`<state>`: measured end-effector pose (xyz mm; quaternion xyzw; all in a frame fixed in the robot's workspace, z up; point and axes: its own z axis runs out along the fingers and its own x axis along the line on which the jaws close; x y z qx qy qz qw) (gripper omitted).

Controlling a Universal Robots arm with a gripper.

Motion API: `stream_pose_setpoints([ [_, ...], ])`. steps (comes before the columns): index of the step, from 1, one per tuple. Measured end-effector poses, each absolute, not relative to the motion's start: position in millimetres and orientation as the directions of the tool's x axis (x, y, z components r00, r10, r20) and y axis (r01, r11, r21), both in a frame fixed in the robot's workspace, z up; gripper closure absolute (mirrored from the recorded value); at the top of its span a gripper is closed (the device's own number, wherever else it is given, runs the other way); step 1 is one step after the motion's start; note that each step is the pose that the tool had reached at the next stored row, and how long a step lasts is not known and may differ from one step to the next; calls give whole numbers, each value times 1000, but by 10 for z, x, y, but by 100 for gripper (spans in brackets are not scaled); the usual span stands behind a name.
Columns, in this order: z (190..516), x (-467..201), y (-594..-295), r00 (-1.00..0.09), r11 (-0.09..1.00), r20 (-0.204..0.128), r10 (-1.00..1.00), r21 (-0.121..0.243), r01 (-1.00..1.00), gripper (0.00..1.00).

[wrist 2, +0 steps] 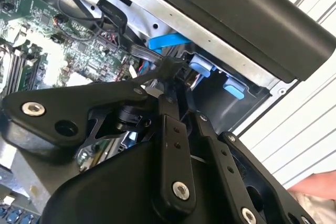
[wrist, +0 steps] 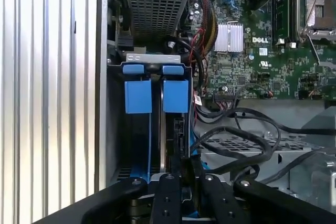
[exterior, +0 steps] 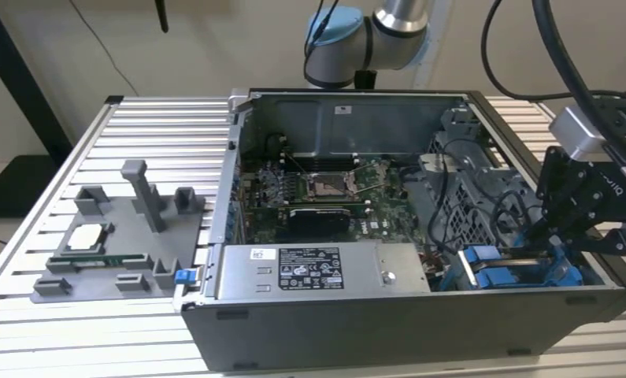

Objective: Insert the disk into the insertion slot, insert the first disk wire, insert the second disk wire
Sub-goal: 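Insert the first disk wire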

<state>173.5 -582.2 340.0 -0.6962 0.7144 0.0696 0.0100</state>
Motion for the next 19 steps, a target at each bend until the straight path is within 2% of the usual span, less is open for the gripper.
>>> stream_pose_setpoints([
  [19, 3369, 1713, -5819, -64, 55, -112, -992, 79, -995, 100],
])
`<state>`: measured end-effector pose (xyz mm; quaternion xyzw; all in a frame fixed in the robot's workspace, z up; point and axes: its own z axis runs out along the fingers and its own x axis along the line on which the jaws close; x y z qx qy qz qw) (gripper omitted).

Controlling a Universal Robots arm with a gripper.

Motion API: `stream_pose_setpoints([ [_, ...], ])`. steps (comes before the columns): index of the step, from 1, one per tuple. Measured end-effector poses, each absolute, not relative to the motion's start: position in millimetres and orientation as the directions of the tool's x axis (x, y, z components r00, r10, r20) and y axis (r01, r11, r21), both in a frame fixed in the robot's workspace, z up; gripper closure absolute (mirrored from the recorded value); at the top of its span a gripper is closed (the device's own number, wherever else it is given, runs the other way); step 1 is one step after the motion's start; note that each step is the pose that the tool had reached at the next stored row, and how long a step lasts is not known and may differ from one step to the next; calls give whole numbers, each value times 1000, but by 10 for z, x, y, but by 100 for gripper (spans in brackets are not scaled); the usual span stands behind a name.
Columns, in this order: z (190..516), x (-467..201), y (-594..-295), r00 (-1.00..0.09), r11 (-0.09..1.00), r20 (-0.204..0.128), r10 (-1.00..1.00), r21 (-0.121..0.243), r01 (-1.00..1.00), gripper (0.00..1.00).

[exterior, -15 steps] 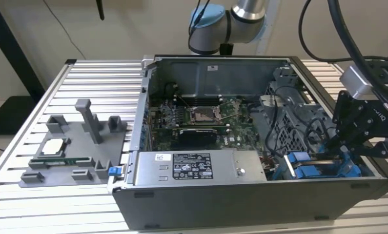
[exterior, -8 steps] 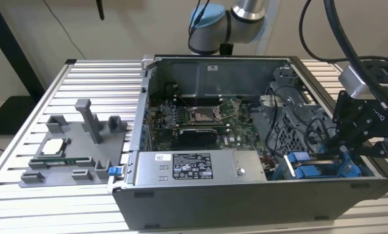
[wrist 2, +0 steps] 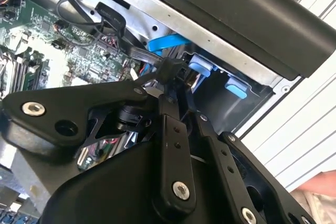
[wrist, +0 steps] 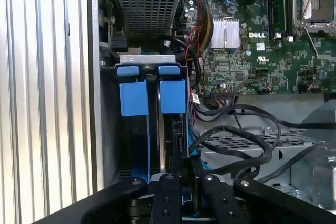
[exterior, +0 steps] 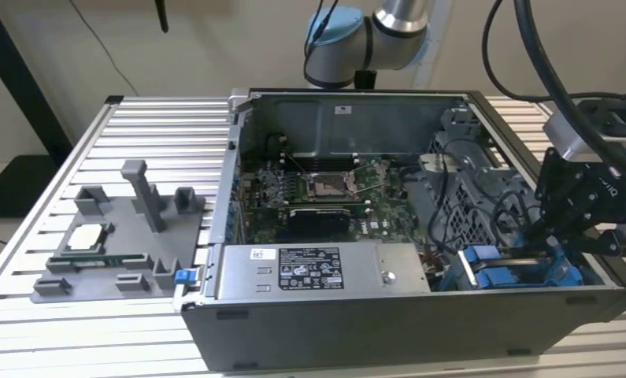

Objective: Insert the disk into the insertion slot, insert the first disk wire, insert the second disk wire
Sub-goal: 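Insert the first disk wire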

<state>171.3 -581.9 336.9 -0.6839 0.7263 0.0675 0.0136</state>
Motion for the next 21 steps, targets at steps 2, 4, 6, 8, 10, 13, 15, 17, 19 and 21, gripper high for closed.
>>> stream_pose_setpoints([
  [2, 3358, 1714, -5819, -65, 56, -112, -992, 79, -995, 100],
  [4, 3351, 1714, -5819, -65, 56, -112, -992, 79, -995, 100],
  [6, 3349, 1713, -5819, -65, 56, -112, -992, 79, -995, 100],
  [8, 3347, 1713, -5819, -65, 56, -112, -992, 79, -995, 100],
  [10, 3346, 1713, -5819, -65, 56, -112, -992, 80, -995, 100],
  [13, 3343, 1713, -5819, -65, 56, -112, -992, 80, -995, 0],
  [15, 3344, 1713, -5819, -65, 56, -112, -992, 80, -995, 0],
  [17, 3344, 1713, -5819, -65, 56, -112, -992, 80, -995, 0],
  [19, 3353, 1713, -5819, -65, 56, -112, -992, 80, -995, 0],
  [21, 3388, 1713, -5819, -65, 56, -112, -992, 80, -995, 0],
])
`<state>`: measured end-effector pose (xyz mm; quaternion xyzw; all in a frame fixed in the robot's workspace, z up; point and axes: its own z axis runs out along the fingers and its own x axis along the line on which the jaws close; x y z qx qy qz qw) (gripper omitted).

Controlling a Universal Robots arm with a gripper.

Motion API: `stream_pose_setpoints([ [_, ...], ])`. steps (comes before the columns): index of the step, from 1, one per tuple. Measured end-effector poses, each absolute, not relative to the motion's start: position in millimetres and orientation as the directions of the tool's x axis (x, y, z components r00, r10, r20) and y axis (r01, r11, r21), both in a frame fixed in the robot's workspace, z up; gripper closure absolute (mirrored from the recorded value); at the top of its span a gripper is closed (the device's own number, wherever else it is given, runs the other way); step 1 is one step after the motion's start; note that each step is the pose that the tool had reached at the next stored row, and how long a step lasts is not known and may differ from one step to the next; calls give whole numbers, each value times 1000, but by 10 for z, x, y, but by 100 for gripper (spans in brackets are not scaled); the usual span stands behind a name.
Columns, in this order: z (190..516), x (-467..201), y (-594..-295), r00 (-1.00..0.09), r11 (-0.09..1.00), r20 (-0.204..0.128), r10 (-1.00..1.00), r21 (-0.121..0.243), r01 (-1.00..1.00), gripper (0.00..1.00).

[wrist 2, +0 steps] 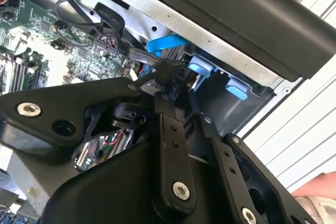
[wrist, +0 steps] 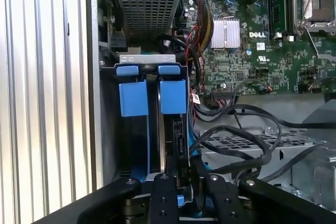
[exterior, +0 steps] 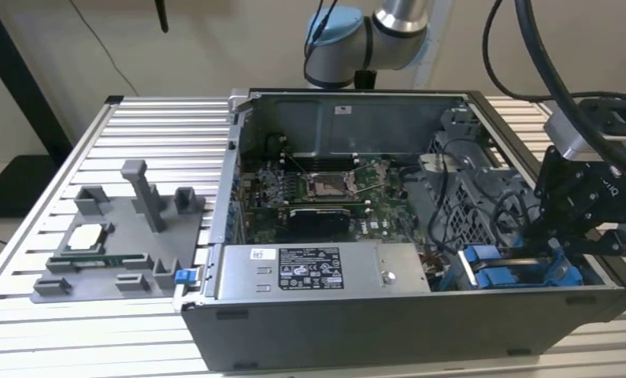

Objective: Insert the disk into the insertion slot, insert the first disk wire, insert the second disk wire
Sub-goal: 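Insert the first disk wire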

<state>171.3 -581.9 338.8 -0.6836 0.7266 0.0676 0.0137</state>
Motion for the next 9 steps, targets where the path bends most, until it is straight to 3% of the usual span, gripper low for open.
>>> stream_pose_setpoints([
  [9, 3684, 1713, -5819, -65, 56, -112, -992, 80, -995, 0],
])
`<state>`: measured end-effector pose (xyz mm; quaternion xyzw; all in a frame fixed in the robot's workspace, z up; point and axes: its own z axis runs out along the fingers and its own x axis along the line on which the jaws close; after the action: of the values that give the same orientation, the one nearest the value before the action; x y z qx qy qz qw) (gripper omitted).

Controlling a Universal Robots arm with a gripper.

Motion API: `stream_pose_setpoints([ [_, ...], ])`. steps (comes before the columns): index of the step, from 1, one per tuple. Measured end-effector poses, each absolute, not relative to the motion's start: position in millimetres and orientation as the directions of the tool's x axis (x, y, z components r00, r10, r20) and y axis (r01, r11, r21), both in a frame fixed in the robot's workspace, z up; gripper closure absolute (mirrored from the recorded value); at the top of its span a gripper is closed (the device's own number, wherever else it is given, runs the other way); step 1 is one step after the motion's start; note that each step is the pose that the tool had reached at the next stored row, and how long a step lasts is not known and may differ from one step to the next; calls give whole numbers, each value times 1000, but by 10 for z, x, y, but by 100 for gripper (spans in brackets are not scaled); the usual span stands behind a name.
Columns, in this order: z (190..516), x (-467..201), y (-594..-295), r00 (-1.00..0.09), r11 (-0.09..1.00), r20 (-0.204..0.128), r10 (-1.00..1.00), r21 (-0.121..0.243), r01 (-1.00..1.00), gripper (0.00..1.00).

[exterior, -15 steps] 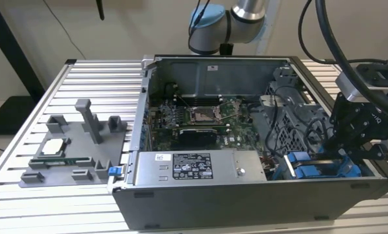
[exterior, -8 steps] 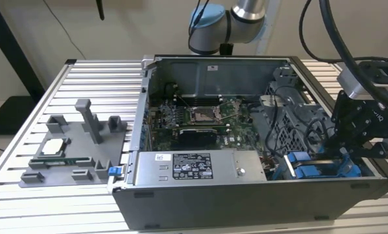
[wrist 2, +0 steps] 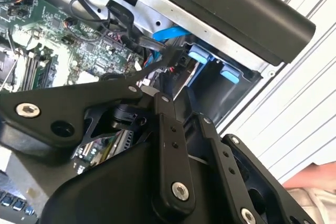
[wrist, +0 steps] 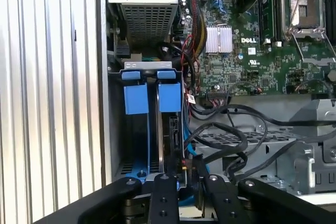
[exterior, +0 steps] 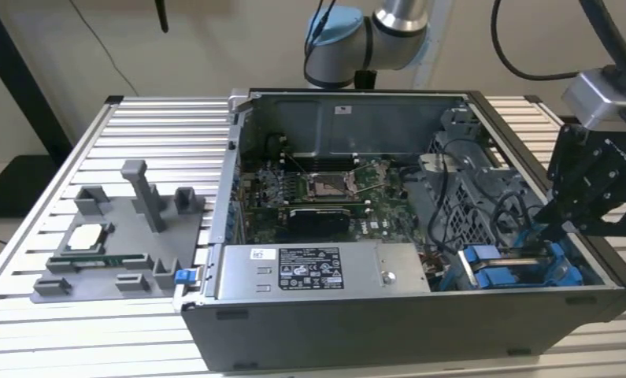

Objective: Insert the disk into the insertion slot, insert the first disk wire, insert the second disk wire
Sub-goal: 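Insert the first disk wire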

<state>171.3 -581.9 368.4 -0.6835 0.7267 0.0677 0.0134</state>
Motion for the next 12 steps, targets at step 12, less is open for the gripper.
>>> stream_pose_setpoints([
  [12, 3779, 1714, -5819, -65, 56, -112, -992, 81, -995, 0],
])
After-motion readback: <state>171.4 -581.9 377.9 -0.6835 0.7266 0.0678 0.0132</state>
